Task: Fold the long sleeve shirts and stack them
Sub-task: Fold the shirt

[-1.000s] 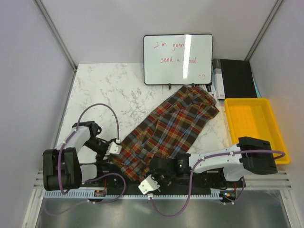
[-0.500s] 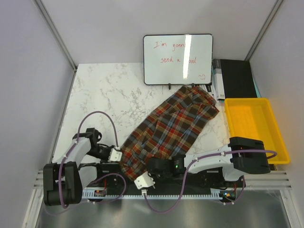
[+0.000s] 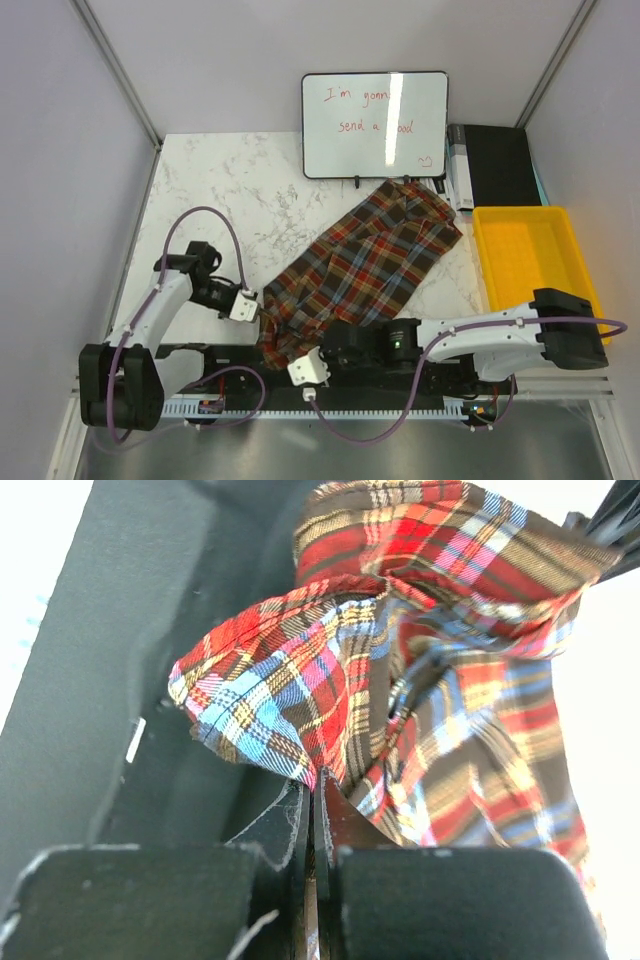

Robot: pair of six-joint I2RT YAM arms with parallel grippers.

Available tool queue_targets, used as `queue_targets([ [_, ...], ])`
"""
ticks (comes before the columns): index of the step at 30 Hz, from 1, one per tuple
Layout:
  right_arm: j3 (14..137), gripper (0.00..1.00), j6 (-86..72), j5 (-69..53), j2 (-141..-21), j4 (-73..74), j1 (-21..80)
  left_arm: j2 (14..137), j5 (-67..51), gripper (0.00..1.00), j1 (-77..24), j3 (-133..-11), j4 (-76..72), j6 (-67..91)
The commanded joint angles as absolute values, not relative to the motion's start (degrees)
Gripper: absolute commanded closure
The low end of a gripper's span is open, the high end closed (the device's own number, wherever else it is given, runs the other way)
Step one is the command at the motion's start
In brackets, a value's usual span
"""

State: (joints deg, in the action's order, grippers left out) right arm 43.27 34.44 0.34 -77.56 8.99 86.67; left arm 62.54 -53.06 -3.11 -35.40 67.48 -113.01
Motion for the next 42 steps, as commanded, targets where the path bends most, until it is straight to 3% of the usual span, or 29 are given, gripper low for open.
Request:
queue_targets([
  [1, 40.6, 1.0, 33.8, 2.3, -70.6, 11.7, 84.8, 64.2, -60.2, 0.98, -9.5, -41.7, 63.9, -136.9],
  [12, 35.7, 1.0, 36.5, 4.4, -58.8, 17.9, 72.9, 76.4, -58.6, 0.98, -25.0, -53.1, 38.6, -104.8],
  [22, 31.0, 1.0, 42.6, 4.2, -51.2, 24.0, 60.4, 97.4, -54.3, 0.98, -31.3, -69.1, 28.6, -95.9],
  [30, 27.5, 1.0, 44.8, 2.5, -53.5, 24.7, 53.0, 108.0, -48.5, 0.98, -32.9, -76.5, 25.4, -89.9],
  [34, 27.9, 0.92, 46.4, 0.6, -56.0, 24.8, 48.3, 110.6, -46.1, 0.97, -33.0, -78.4, 25.4, -87.3],
  [35, 28.5, 0.89, 46.6, 0.2, -57.7, 24.7, 47.3, 111.4, -45.9, 0.95, -33.0, -79.0, 25.3, -86.1],
  [37, 29.4, 0.76, 46.7, -1.3, -59.6, 25.7, 44.9, 112.2, -44.9, 0.77, -33.0, -80.5, 25.3, -83.0],
  [38, 30.5, 0.54, 46.6, -1.8, -61.2, 26.6, 44.2, 112.8, -44.5, 0.53, -33.0, -81.6, 25.3, -81.9],
  [40, 31.7, 0.4, 46.3, -1.8, -62.7, 27.3, 43.2, 112.9, -43.2, 0.39, -33.0, -83.0, 25.2, -76.1],
  [42, 35.3, 0.32, 46.2, -3.2, -63.0, 30.2, 39.0, 112.3, -41.4, 0.33, -32.5, -84.2, 25.2, -70.4],
])
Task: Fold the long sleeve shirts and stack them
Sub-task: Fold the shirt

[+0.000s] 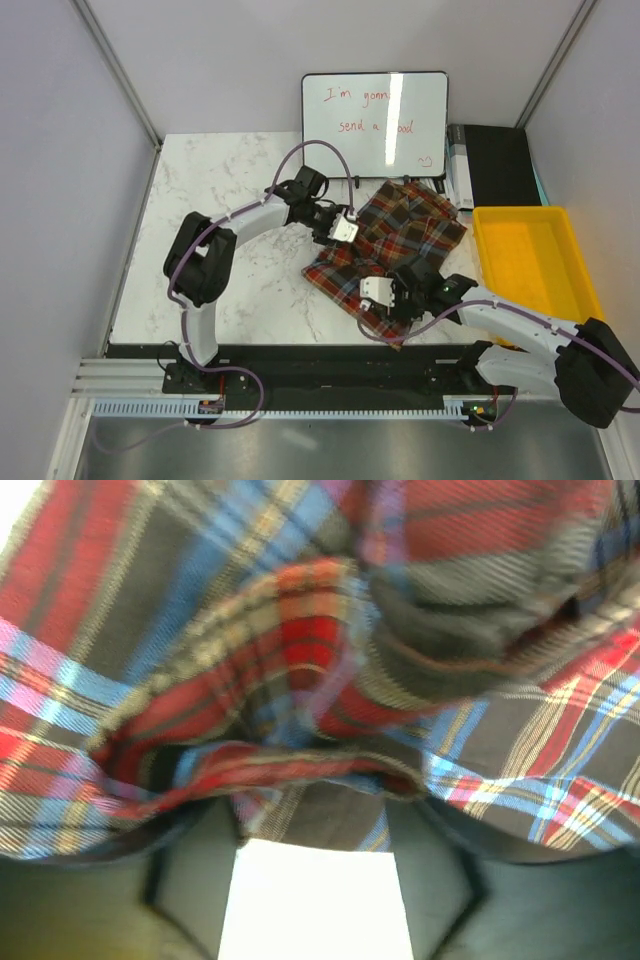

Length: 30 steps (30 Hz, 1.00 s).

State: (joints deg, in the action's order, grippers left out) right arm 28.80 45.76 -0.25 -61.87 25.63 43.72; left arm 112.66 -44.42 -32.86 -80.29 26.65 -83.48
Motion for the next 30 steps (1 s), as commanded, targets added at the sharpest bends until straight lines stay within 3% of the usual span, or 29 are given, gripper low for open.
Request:
queue_targets([
  [1, 37.2, 0.19, 46.6, -4.9, -62.7, 32.0, 36.8, 111.8, -41.1, 0.32, -32.1, -84.5, 25.2, -68.3],
  [2, 40.9, 0.11, 47.1, -7.7, -62.3, 33.7, 32.6, 111.4, -41.0, 0.3, -30.8, -84.8, 25.2, -66.1],
  [4, 44.4, 0.08, 47.1, -9.5, -61.4, 36.5, 28.8, 109.8, -42.4, 0.29, -29.0, -85.2, 26.0, -60.7],
  [9, 54.9, 0.09, 41.9, -16.5, -63.8, 43.9, 21.3, 107.0, -44.2, 0.29, -26.2, -85.8, 29.0, -55.3],
  [13, 56.9, 0.19, 35.1, -17.7, -69.4, 43.4, 19.3, 109.2, -43.2, 0.32, -28.3, -90.3, 31.6, -52.7],
  [19, 55.1, 0.16, 38.0, -16.6, -69.1, 46.9, 17.1, 119.3, -36.9, 0.35, -35.1, -103.2, 34.6, -49.2],
  [30, 49.0, 0.11, 49.2, -13.6, -61.9, 54.3, 15.6, 130.5, -34.5, 0.41, -38.5, -109.4, 37.4, -44.2],
])
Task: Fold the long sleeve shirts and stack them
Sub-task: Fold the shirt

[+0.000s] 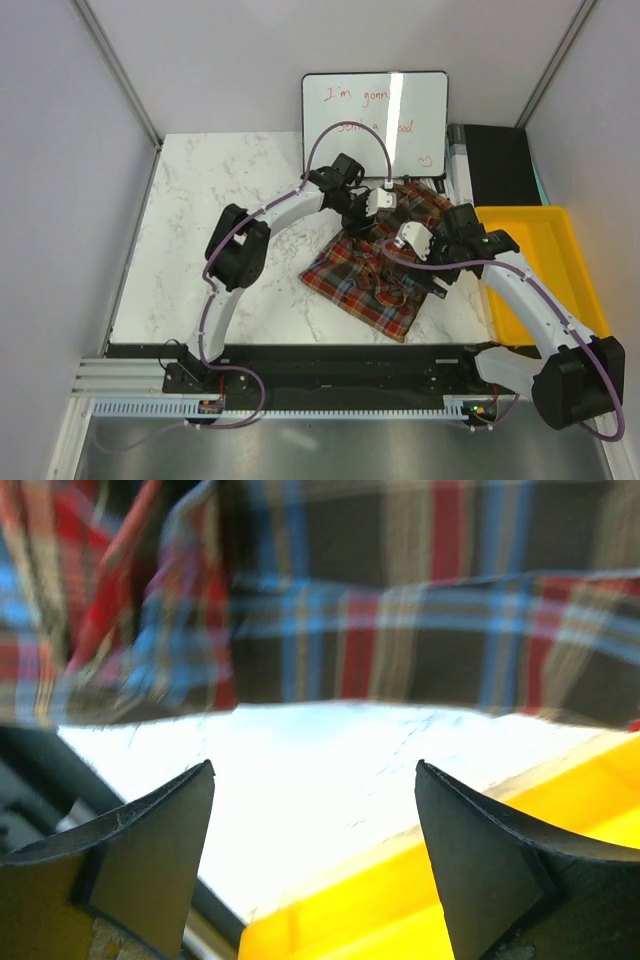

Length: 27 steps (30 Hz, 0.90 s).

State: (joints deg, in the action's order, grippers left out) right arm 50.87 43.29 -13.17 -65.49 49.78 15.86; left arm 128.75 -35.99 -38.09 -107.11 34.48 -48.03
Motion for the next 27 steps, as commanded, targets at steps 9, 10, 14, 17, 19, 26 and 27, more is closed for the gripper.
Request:
queue_targets([
  [9, 53.1, 0.13, 41.1, -15.1, -65.1, 50.7, 14.0, 126.0, -25.8, 0.55, -39.0, -93.5, 43.4, -47.5],
  [10, 53.3, 0.13, 40.0, -15.4, -65.7, 50.5, 13.9, 123.4, -25.2, 0.58, -39.0, -91.0, 43.6, -47.4],
  [14, 54.6, 0.19, 37.5, -16.5, -71.0, 48.3, 13.9, 116.8, -22.9, 0.59, -38.6, -78.9, 44.2, -44.8],
  [17, 56.6, 0.29, 35.7, -17.0, -77.3, 46.1, 14.0, 111.1, -23.4, 0.6, -37.9, -71.5, 44.9, -41.8],
  [19, 59.4, 0.38, 32.7, -15.4, -81.1, 43.1, 15.5, 109.0, -26.0, 0.62, -36.1, -68.8, 46.8, -38.0],
  [26, 67.0, 0.61, 25.2, -17.4, -94.8, 34.2, 20.1, 101.4, -41.9, 0.59, -22.9, -71.2, 48.6, -29.9],
  [27, 67.2, 0.63, 24.4, -18.0, -95.6, 32.8, 21.2, 100.6, -42.6, 0.59, -22.7, -71.7, 48.3, -28.8],
])
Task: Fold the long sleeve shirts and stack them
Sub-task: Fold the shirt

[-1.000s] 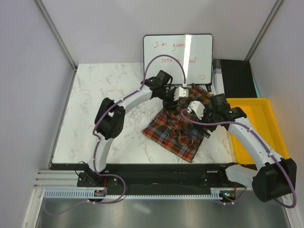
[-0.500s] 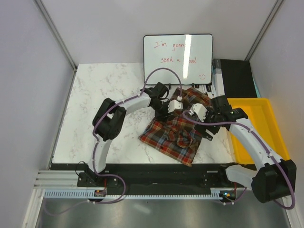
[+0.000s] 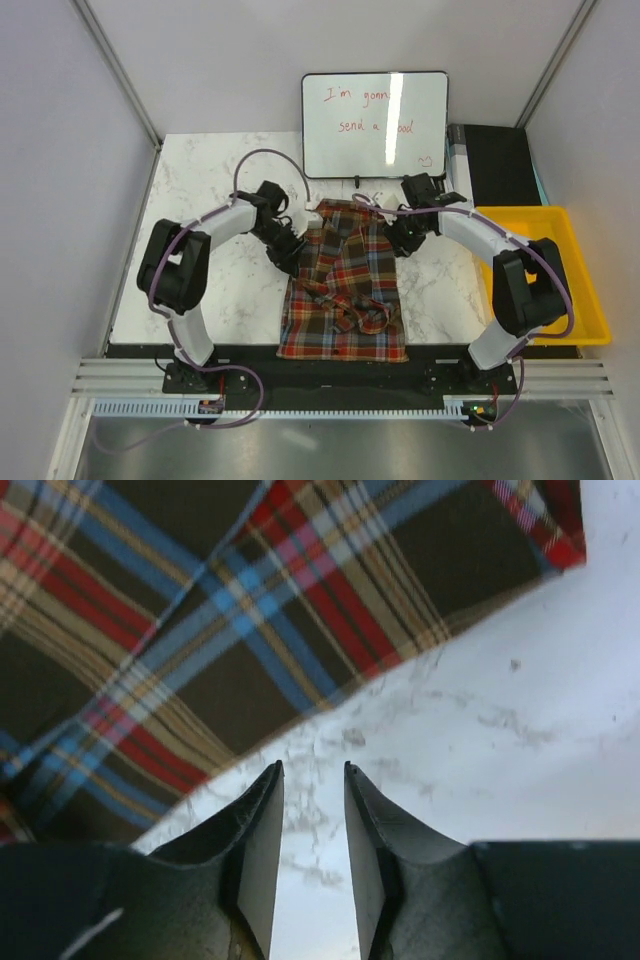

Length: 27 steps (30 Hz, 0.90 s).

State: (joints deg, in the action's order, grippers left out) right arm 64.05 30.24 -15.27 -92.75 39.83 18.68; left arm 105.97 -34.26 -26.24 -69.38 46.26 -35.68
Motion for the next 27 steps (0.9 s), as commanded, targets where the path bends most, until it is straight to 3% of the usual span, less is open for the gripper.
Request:
queue_targets([
  [1, 67.3, 0.64, 23.7, -18.7, -96.6, 32.2, 21.6, 100.5, -43.7, 0.59, -22.8, -72.0, 46.9, -27.8],
  [8, 70.7, 0.7, 17.7, -21.2, -105.6, 28.6, 23.5, 108.4, -45.2, 0.58, -20.8, -76.8, 43.0, -20.0],
  [16, 80.7, 0.75, 18.5, -15.5, -119.2, 27.6, 23.8, 123.8, -44.2, 0.59, -15.4, -88.4, 42.6, -16.0],
  [19, 82.9, 0.72, 18.5, -18.4, -118.1, 29.8, 22.9, 123.2, -47.4, 0.58, -13.8, -90.9, 44.2, -18.4],
  [22, 81.6, 0.65, 18.6, -25.5, -110.7, 33.0, 20.7, 114.6, -53.4, 0.5, -13.4, -86.2, 44.6, -24.8],
  [25, 80.1, 0.5, 20.3, -29.2, -102.3, 38.3, 18.8, 102.0, -53.4, 0.37, -14.1, -80.2, 44.6, -30.0],
  [26, 79.5, 0.48, 20.5, -30.0, -100.4, 40.1, 17.6, 99.1, -52.8, 0.27, -14.8, -77.2, 44.5, -31.4],
  [27, 78.8, 0.46, 20.6, -30.4, -98.6, 41.1, 17.1, 93.1, -50.5, 0.24, -15.7, -75.3, 43.3, -32.0],
])
